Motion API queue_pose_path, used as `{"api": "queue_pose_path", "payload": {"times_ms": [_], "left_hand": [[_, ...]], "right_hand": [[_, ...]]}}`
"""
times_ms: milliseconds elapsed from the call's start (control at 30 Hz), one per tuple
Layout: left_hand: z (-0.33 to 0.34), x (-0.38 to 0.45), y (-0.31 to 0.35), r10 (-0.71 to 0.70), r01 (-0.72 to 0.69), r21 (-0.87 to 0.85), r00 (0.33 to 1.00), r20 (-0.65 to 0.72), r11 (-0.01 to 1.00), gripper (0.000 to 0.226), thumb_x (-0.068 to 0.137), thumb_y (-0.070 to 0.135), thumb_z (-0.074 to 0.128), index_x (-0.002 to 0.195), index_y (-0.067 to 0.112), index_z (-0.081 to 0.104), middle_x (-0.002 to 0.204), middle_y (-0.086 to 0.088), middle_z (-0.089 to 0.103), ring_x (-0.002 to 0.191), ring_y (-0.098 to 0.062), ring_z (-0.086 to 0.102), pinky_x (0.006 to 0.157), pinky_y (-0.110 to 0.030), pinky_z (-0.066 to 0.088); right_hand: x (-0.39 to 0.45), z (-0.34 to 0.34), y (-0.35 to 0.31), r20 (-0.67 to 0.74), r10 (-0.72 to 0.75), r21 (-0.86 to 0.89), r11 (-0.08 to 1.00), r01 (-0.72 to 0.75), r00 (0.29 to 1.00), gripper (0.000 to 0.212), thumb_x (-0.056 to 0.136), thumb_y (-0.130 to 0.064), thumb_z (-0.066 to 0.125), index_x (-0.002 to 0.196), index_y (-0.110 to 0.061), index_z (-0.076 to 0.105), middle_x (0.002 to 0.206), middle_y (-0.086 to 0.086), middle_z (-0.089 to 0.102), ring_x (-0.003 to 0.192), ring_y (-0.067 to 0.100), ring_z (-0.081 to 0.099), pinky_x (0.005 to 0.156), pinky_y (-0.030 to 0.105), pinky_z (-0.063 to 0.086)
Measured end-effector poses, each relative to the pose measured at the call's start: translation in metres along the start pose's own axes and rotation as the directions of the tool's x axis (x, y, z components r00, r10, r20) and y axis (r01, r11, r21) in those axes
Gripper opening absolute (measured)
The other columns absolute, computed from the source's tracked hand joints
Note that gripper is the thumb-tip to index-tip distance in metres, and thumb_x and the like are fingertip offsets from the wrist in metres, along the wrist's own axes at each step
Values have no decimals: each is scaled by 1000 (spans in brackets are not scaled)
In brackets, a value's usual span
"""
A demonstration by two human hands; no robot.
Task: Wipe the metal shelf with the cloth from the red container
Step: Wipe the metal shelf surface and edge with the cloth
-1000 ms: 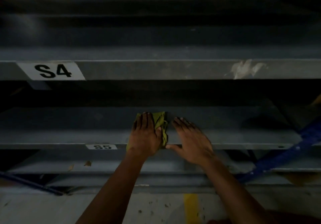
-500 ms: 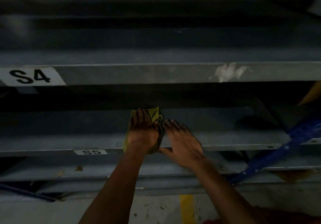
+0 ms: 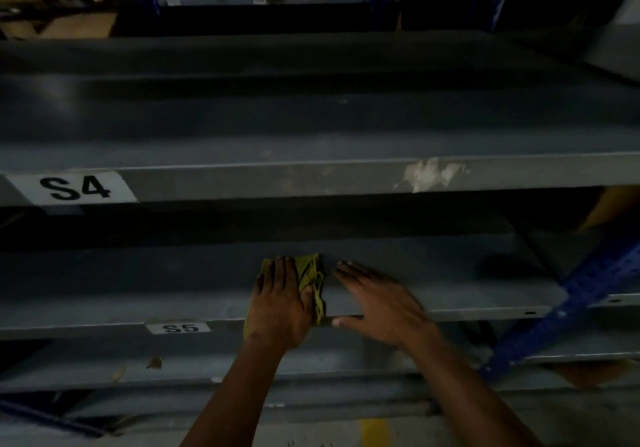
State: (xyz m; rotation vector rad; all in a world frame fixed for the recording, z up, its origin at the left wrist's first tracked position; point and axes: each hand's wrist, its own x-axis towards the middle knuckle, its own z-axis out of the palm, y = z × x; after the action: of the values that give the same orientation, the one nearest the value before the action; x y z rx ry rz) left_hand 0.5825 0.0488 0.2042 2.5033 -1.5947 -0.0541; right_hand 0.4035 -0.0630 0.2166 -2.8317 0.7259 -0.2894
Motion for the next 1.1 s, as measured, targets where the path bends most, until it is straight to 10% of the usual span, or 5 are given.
{"api": "queue_pose_path", "payload": {"times_ms": [433, 633, 833, 1100], "left_hand": [[6, 38, 20, -100, 97, -63, 994, -38, 993, 81, 86, 50, 11, 145, -5, 22, 151, -27, 25, 140, -43, 22, 116, -51, 15], [13, 40, 47, -34, 33, 33, 999, 43, 999, 84, 87, 54, 9, 148, -2, 0, 157, -24, 3, 145, -39, -2, 117, -48, -1], [8, 23, 49, -18, 19, -35, 999, 42, 999, 70, 88, 44, 30, 133, -7, 46, 136, -27, 49, 128, -42, 45, 106, -51, 36], [7, 20, 45, -17, 15, -36, 999, -31, 999, 66, 91, 40, 28, 134, -8, 45, 136, -27, 49, 128, -41, 45, 106, -51, 34]], "right_hand": [[0, 7, 17, 15, -24, -48, 999, 25, 1000, 95, 79, -78, 44, 152, -24, 19, 161, -3, 17, 147, 12, 13, 120, 32, 14], [0, 4, 18, -7, -39, 47, 998, 39, 999, 96, 76, -73, 53, 151, -21, 24, 159, -2, 23, 145, 15, 20, 118, 35, 20], [-1, 6, 17, -62, 7, 48, 999, -4, 998, 96, 71, -74, 56, 148, -21, 33, 154, 0, 34, 141, 16, 31, 116, 37, 28], [-20, 0, 28, -115, 175, -103, 977, -187, 978, 108, 68, -94, 35, 140, -16, 47, 146, 6, 47, 134, 24, 44, 111, 45, 35]]}}
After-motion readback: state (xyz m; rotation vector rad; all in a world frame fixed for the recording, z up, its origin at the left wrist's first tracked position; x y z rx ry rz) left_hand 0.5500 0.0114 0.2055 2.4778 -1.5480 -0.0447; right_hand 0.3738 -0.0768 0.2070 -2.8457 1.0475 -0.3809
